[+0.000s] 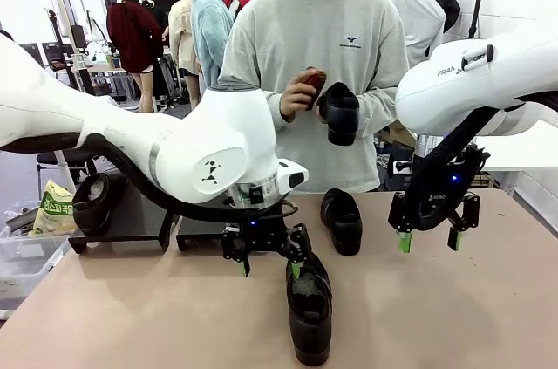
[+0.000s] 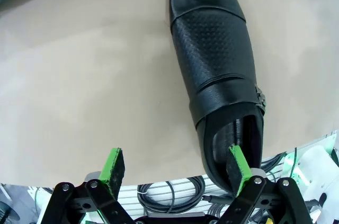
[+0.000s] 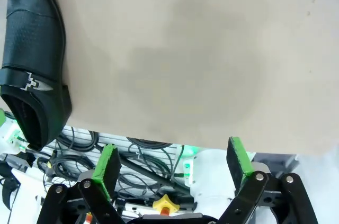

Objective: Organize the shoes by placing them on the stand.
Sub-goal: Place the Shoe from the middle of the table onto the Shoes Stand.

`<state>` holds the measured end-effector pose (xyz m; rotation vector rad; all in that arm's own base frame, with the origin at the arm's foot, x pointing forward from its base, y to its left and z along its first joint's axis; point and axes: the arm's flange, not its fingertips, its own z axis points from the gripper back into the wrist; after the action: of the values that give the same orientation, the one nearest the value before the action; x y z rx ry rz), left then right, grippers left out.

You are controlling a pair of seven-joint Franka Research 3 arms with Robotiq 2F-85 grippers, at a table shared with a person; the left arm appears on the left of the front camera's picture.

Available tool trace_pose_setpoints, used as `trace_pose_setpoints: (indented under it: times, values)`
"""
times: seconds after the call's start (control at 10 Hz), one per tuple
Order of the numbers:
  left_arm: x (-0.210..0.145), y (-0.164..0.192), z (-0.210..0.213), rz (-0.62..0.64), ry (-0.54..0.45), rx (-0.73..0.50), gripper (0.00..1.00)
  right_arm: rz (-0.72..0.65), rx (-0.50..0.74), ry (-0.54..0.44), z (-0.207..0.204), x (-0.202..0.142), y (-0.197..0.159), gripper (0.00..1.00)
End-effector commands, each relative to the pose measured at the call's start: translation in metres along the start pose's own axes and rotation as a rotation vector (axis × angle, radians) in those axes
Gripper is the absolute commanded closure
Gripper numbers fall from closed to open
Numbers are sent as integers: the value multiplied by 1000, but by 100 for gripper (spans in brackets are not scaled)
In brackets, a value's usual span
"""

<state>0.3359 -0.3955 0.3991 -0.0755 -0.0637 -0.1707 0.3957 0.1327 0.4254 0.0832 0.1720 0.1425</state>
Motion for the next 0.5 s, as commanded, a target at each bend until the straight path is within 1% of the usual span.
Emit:
trace_pose_setpoints:
  times: [0.0,0.3,0.4]
  values:
    - [-1,-15,-4,27,-9,20,0,-18,-12,8,3,0,0,0]
    - [-11,-17,-32,74,35,8,0,-18,-12,8,3,0,0,0]
    - [-15,-18,-42,81,53,-18,0,-18,-12,8,3,0,0,0]
